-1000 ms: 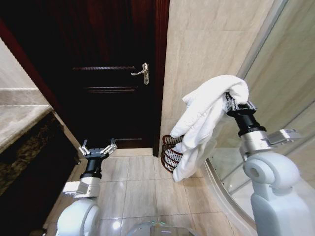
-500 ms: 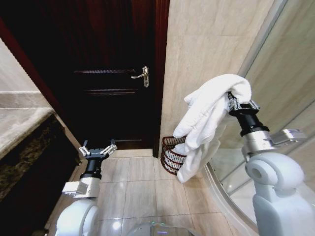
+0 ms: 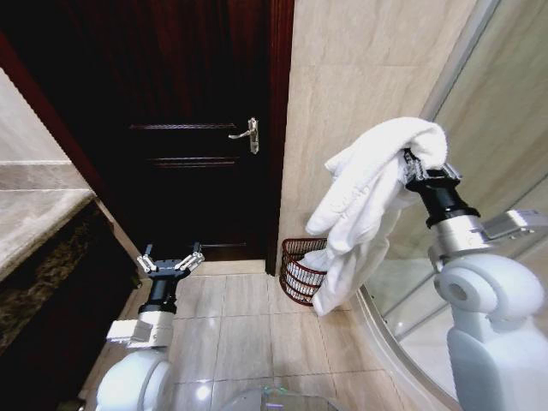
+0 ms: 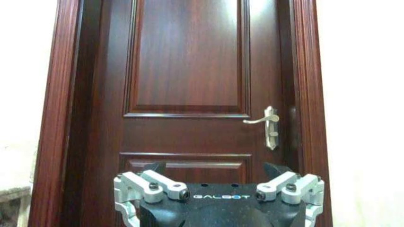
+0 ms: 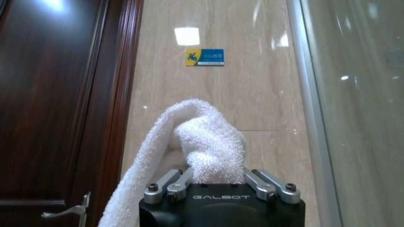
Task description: Discard the used towel into the hamper.
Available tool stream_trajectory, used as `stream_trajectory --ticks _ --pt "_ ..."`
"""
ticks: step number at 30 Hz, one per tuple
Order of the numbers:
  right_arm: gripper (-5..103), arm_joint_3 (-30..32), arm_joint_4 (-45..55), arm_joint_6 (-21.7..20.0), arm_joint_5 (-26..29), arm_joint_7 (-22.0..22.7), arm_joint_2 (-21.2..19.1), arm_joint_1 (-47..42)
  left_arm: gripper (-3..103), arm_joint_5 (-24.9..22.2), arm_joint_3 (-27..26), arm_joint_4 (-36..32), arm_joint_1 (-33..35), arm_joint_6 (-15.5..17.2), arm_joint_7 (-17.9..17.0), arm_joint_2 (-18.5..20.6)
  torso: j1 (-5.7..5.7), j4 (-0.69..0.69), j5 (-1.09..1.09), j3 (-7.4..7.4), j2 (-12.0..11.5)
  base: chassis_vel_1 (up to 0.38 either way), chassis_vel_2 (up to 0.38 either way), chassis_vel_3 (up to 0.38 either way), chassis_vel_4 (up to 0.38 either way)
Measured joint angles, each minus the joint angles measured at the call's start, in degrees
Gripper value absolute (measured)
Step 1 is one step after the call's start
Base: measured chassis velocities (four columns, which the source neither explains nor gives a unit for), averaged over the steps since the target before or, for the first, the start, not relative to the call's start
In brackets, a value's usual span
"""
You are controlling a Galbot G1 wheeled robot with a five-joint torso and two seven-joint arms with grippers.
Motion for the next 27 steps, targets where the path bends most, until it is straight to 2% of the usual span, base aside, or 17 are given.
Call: stream_trajectory --ticks 8,21,25,27 --pt "19 0.2 -0.1 0.0 0.0 0.0 0.2 -0.3 100 0.1 0.0 -0.1 0.1 -0.1 0.1 -0.2 -0.08 0.0 0.01 -0.1 -0.2 -0.035 0.035 0.03 -0.038" --pt "19 0.7 1.5 0.1 1.0 0.4 0.2 -1.0 100 0.2 0.1 -0.1 0.1 -0.2 0.2 -0.1 -0.07 0.0 0.01 -0.16 -0.4 -0.155 0.145 0.143 -0.14" --pt "19 0.0 1.6 0.0 4.4 3.3 -1.0 1.9 100 0.2 -0.2 -0.1 0.1 -0.4 0.2 0.0 -0.16 0.0 0.0 -0.21 -0.4 -0.006 -0.004 -0.009 -0.016" --pt "19 -0.7 1.0 -0.4 8.5 5.9 -3.0 6.4 100 0.2 -0.4 0.1 0.1 -0.6 0.2 -0.1 -0.2 -0.01 0.01 -0.24 -0.4 0.042 -0.054 -0.043 0.035"
